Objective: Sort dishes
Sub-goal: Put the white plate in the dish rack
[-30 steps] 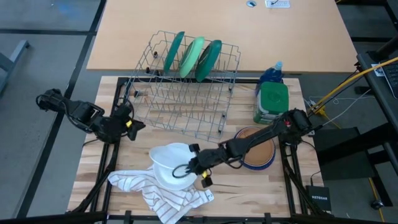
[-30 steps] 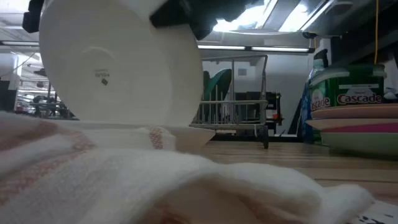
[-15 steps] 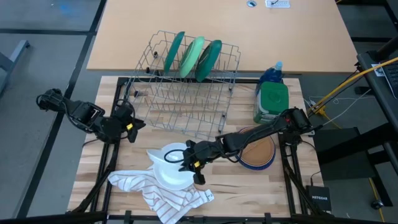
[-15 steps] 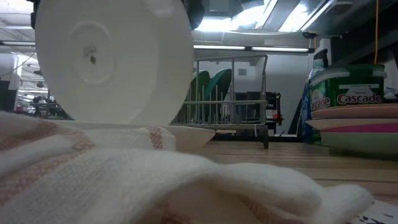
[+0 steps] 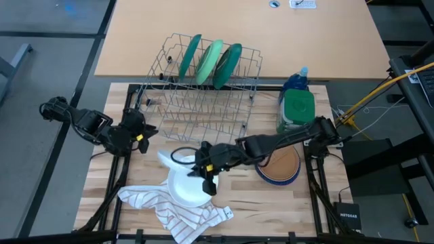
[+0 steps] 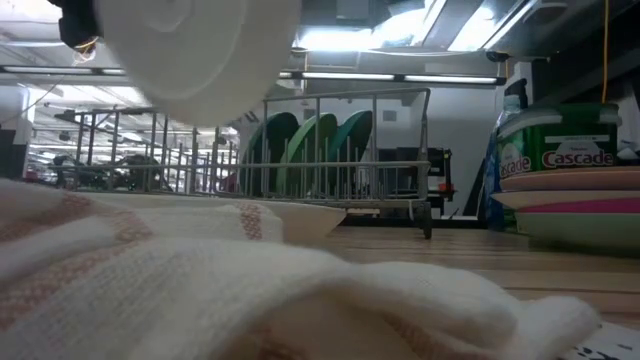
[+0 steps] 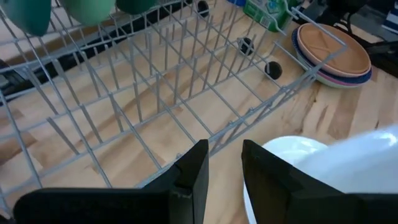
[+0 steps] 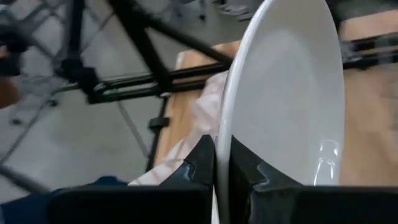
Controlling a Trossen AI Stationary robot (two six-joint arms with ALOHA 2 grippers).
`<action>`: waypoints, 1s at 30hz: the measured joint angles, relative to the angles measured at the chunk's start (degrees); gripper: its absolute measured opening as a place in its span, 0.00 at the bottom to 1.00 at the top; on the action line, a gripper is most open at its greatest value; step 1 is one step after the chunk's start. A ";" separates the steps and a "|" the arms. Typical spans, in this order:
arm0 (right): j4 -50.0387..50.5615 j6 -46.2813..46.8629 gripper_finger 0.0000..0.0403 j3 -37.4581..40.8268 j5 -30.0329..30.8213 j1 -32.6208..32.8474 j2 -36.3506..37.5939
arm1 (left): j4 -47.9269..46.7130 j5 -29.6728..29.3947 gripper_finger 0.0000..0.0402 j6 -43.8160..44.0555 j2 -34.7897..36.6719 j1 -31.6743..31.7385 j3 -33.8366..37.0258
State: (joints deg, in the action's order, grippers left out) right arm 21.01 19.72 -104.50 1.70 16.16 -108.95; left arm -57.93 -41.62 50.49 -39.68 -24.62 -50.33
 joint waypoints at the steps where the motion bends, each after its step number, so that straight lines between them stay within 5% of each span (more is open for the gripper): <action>1: 2.40 0.00 0.04 -1.91 1.27 -0.12 0.00 | -0.04 -0.37 0.22 -0.27 0.00 0.00 0.00; 14: 36.78 -0.63 0.04 -30.12 16.65 -2.72 0.15 | -0.22 -5.56 0.22 -4.50 2.48 0.02 0.00; 30: 69.22 14.37 0.04 -26.43 39.10 -6.71 13.86 | -0.13 -8.46 0.22 -2.51 3.08 0.02 -0.01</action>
State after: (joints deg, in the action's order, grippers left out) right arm 90.23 34.09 -130.94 40.80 9.45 -95.08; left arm -58.06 -50.08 47.99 -36.60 -24.60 -50.34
